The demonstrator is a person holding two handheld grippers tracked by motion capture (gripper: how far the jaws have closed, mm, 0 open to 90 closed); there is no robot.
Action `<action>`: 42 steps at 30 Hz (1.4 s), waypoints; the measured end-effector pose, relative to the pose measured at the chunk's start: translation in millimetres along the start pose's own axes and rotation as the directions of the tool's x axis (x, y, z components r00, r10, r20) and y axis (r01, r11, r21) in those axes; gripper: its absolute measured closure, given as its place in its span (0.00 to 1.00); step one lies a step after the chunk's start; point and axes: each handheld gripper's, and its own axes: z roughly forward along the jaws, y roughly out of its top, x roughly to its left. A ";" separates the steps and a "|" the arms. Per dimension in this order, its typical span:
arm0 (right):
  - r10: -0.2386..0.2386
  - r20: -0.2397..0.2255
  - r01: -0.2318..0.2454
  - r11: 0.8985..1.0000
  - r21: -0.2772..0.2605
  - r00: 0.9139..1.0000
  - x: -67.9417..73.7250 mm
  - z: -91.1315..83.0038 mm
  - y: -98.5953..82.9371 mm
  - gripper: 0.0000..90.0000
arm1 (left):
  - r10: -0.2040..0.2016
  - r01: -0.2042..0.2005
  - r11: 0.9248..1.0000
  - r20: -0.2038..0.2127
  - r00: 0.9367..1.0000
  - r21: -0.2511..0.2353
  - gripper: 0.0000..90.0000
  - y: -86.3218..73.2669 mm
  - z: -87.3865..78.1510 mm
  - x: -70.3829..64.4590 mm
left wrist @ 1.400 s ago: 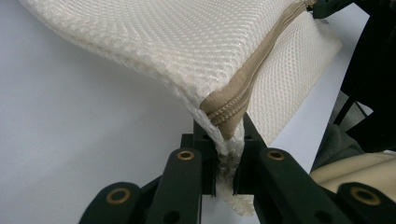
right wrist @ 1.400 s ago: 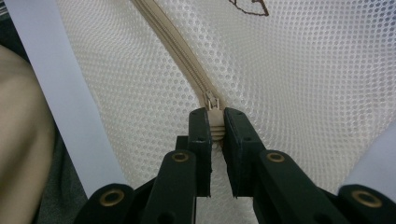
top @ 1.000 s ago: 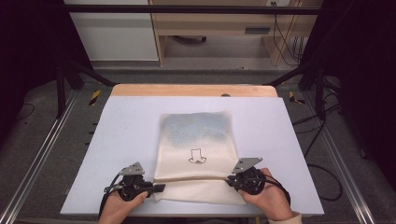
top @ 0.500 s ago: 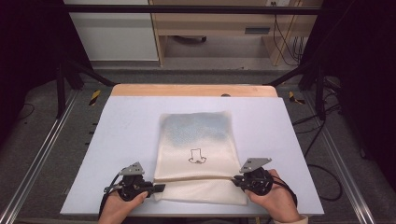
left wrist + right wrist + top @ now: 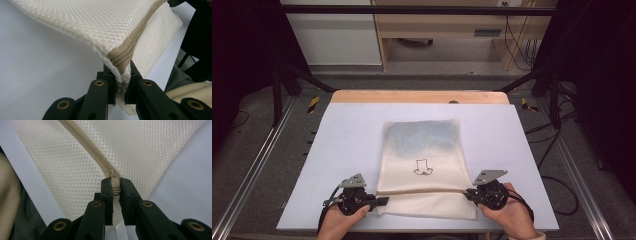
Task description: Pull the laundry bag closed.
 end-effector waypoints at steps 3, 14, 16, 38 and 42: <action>0.000 0.001 0.000 1.000 0.001 1.000 -0.5 0.2 -1.5 0.91 | -0.002 0.002 1.000 0.002 1.000 -0.001 0.92 0.0 0.0 -0.2; 0.016 0.006 -0.016 1.000 0.018 1.000 -2.8 -0.3 -7.5 0.91 | 0.001 -0.001 1.000 -0.001 1.000 -0.002 0.92 0.3 -0.7 0.1; 0.013 0.004 -0.013 1.000 0.018 1.000 -3.4 0.0 -8.3 0.91 | 0.001 -0.001 1.000 -0.001 1.000 -0.003 0.92 0.3 -0.8 0.1; 0.042 -0.003 -0.042 0.999 0.031 0.999 -2.8 0.0 -14.5 0.91 | 0.012 -0.012 1.000 -0.021 1.000 0.009 0.91 0.3 -2.2 -0.7; 0.049 -0.001 -0.049 0.998 0.031 0.999 -3.1 -0.4 -14.9 0.91 | 0.016 -0.015 1.000 -0.020 1.000 0.009 0.90 0.4 -2.2 -1.9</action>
